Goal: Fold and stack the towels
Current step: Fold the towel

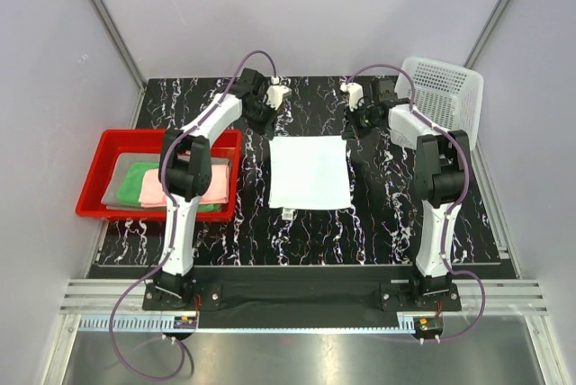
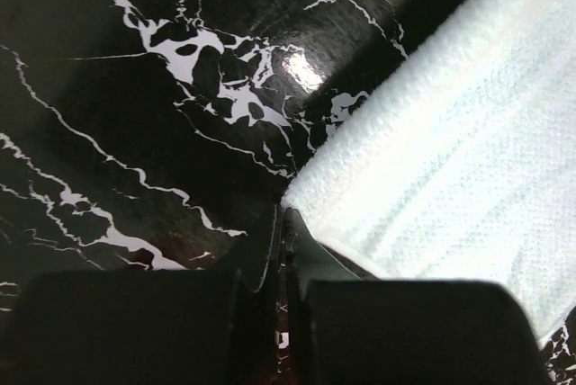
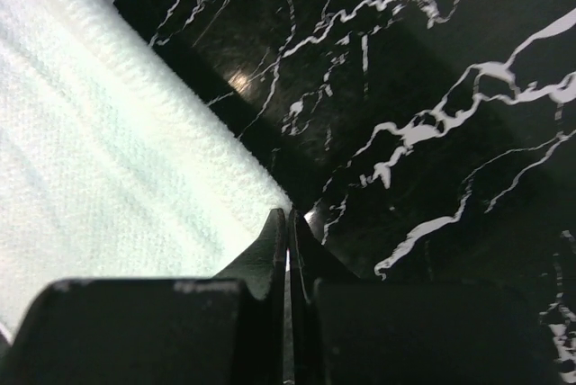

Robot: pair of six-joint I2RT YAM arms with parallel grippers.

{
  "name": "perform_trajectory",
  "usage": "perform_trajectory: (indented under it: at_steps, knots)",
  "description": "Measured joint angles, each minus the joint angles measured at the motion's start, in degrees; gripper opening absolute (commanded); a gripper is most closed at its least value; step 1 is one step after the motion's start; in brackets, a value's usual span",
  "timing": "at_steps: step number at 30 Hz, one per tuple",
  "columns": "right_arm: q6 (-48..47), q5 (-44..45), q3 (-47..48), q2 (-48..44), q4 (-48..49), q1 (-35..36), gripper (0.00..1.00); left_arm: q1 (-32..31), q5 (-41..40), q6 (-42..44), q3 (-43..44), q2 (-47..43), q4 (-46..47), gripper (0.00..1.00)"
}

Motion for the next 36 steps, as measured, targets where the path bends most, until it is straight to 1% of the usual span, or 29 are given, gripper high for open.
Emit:
perform_trajectory:
  at_steps: [6,13,15,22,27,31,36]
  knots:
    - [-1.14,1.99,0.15,0.11,5.09,-0.39,0.0,0.02,-0.44,0.04,-0.17,0.0,3.78,0.0]
    - [-1.97,3.87,0.13,0.11,8.52,-0.42,0.0,-0.28,-1.38,0.81,-2.05,-0.09,6.71,0.0]
    - [-1.95,3.82,-0.46,0.07,9.55,-0.42,0.0,-0.28,-1.49,1.03,-3.74,-0.83,7.56,0.0]
    - [-1.95,3.87,-10.12,-4.68,13.07,-0.35,0.0,-1.09,-1.9,2.56,-12.17,-8.13,10.05,0.0]
    - [-1.79,4.55,-14.88,-9.66,15.08,-0.35,0.0,-2.95,-2.51,3.56,-15.54,-14.01,10.56,0.0]
    - [-1.29,5.99,-19.5,-15.04,17.35,-0.35,0.0,-4.28,-3.1,3.63,-18.14,-16.83,11.02,0.0]
    - [0.37,6.25,-25.22,-20.68,18.6,-0.26,0.0,-5.49,-3.74,3.54,-23.98,-19.96,11.65,0.0]
